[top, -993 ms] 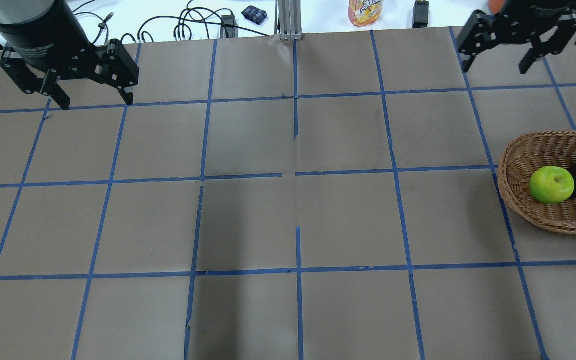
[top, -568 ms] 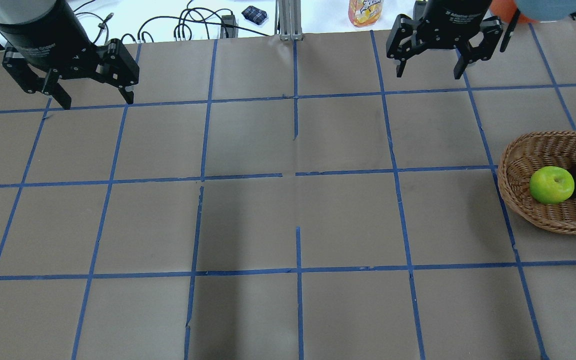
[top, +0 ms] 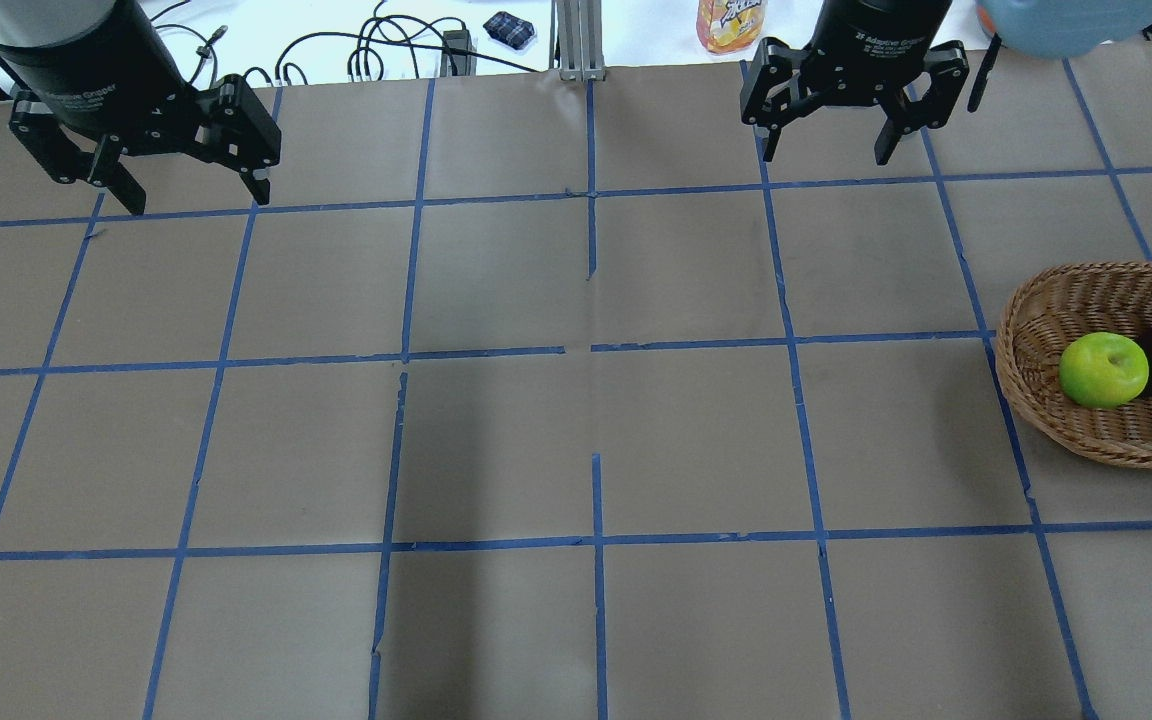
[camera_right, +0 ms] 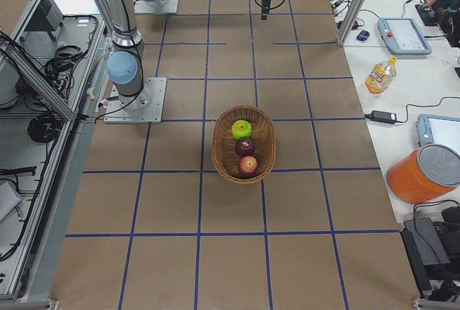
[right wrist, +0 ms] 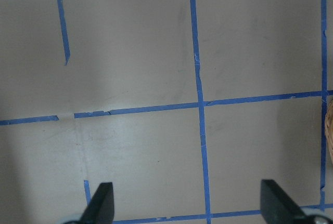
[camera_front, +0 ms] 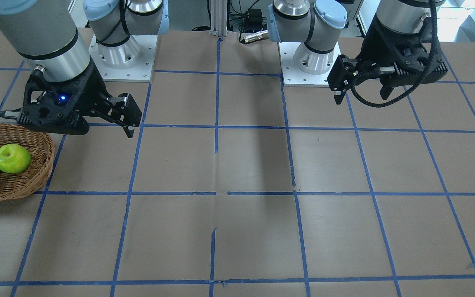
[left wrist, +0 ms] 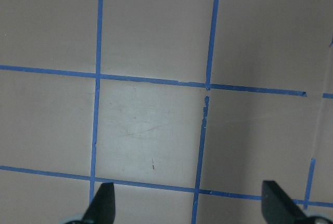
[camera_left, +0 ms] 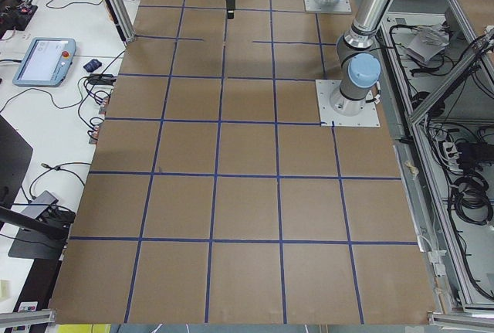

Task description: Put all apples into basket

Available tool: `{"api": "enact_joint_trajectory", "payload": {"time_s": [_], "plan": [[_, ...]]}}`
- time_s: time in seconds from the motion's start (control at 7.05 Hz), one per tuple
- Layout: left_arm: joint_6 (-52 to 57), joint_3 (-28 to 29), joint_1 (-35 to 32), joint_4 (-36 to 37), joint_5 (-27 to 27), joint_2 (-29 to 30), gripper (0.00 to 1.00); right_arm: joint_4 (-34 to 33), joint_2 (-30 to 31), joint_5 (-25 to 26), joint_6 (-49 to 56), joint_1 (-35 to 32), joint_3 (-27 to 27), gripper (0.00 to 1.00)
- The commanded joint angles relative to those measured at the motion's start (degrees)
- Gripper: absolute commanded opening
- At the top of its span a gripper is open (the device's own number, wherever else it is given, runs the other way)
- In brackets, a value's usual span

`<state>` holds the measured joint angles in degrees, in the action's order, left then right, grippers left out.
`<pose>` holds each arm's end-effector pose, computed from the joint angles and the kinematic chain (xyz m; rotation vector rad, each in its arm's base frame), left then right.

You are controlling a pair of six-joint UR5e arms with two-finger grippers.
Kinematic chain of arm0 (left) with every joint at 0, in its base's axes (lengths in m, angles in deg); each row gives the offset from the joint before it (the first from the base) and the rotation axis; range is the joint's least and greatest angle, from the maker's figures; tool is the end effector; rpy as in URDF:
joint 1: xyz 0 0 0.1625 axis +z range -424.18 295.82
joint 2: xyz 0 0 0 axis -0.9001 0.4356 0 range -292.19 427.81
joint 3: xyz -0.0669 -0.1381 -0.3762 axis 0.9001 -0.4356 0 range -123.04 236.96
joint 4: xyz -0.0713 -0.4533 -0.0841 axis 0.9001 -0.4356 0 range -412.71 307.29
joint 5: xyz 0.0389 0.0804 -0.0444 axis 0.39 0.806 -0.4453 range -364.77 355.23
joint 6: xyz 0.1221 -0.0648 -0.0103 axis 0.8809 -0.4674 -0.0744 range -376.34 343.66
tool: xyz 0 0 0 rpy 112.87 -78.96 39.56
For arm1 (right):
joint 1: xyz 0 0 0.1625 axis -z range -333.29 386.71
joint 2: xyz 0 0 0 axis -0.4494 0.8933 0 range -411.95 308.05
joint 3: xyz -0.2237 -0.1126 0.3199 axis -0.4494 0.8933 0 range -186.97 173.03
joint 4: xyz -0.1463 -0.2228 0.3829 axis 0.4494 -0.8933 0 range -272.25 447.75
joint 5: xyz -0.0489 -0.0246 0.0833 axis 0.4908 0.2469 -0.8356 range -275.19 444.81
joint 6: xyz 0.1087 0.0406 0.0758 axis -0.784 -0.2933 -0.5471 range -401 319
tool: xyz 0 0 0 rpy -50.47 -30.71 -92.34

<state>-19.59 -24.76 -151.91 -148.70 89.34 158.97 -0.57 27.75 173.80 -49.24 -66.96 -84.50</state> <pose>-0.1013 -0.5587 0.4878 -0.1491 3.0663 -0.0311 0.1751 -0.6103 0.4414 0.1246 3.1206 -0.0107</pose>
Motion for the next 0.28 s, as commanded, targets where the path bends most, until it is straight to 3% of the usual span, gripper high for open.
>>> {"api": "enact_joint_trajectory", "payload": {"time_s": [0.0,0.14], "plan": [[0.0,0.0,-0.1,0.0,-0.1,0.2,1.00,-0.3,-0.1,0.2,0.6,-0.2,-0.1,1.00],[0.0,0.0,-0.1,0.0,0.0,0.2,1.00,-0.3,-0.2,0.5,0.8,-0.2,-0.3,1.00]]}}
